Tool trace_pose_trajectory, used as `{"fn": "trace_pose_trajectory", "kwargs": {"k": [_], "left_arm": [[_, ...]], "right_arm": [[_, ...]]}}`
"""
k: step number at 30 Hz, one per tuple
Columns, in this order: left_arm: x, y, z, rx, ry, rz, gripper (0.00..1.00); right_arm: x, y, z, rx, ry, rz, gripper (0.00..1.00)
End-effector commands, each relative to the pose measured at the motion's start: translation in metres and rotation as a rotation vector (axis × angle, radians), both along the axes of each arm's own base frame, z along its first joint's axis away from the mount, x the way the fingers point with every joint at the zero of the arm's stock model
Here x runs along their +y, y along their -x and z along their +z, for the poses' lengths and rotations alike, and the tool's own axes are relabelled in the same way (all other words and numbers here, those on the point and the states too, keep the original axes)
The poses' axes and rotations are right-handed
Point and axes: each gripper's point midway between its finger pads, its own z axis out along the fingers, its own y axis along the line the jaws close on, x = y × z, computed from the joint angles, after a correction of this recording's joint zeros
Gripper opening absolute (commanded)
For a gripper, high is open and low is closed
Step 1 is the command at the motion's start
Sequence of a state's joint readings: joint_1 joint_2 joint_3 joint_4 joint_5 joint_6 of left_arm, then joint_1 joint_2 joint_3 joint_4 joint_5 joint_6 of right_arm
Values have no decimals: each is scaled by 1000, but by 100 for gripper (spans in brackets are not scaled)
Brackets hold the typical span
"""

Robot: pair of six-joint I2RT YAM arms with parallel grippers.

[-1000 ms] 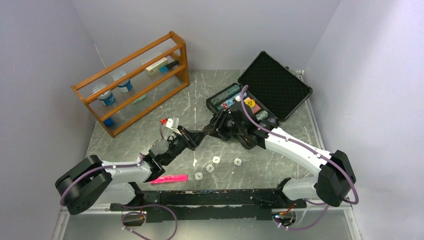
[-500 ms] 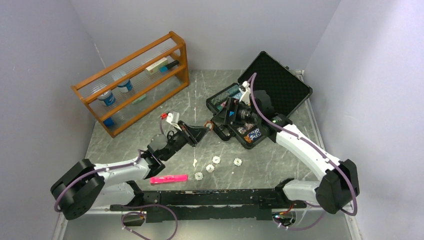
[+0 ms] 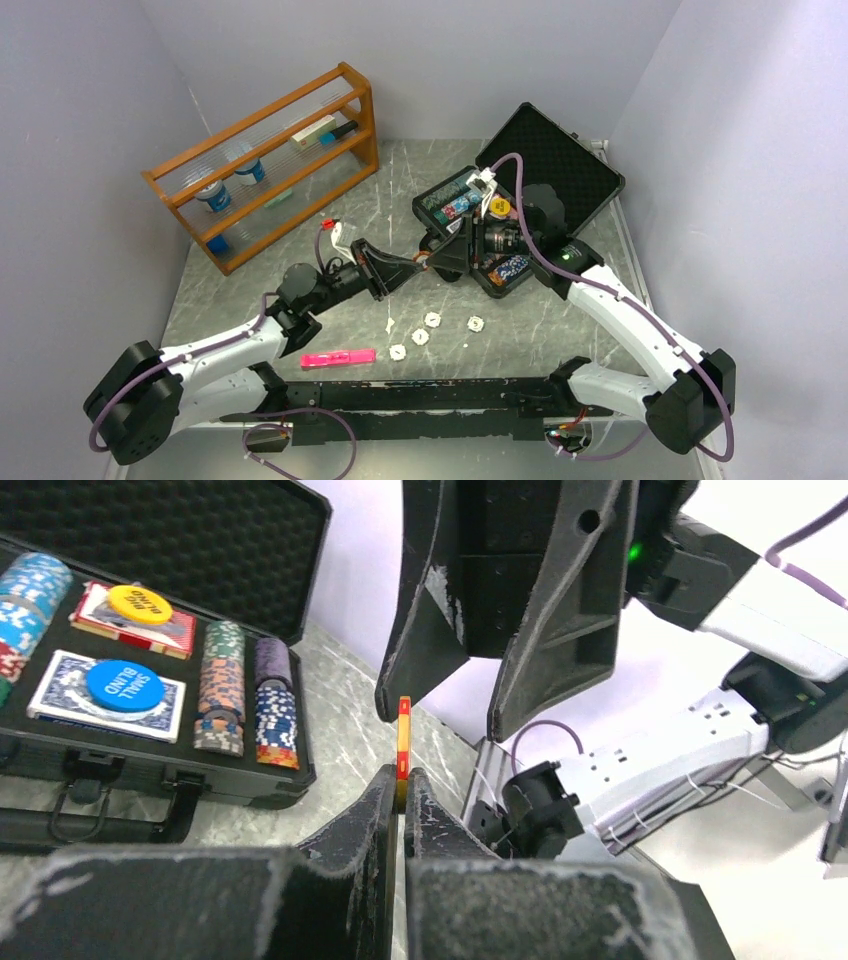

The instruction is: Pack up texas hold em set

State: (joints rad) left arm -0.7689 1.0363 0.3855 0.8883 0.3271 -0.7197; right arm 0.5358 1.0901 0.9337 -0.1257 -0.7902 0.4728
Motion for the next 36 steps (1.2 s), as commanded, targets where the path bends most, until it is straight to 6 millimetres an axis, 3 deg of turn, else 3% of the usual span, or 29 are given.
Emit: {"fn": "trace_pose_trajectory", "kwargs": {"k": [1, 9, 18, 21, 23, 27, 30, 33, 36], "left_arm": [[2, 19, 19, -84, 61, -83, 5], [3, 30, 23, -90, 121, -132, 5], [1, 33, 22, -80, 126, -156, 5], [1, 31, 20, -59, 127, -150, 6], [0, 25, 17, -26, 118, -129, 20], [-1, 0, -2, 75, 12, -24, 61], [12, -24, -28, 150, -117, 136, 77], [40, -45, -53, 209, -249, 334, 90], [63, -51, -57, 164, -340, 439, 97]], "right_arm": [[4, 19, 12, -65, -58, 133, 49], [7, 28, 13, -68, -96, 197, 32], [11, 27, 8, -52, -114, 227, 25], [15, 23, 10, -44, -123, 223, 0], [16, 13, 10, -50, -106, 182, 0], [11, -4, 7, -85, -55, 67, 0], [1, -17, -7, -86, 20, -40, 0], [-12, -35, -30, -72, 129, -165, 0], [-31, -51, -58, -47, 269, -289, 0]]}}
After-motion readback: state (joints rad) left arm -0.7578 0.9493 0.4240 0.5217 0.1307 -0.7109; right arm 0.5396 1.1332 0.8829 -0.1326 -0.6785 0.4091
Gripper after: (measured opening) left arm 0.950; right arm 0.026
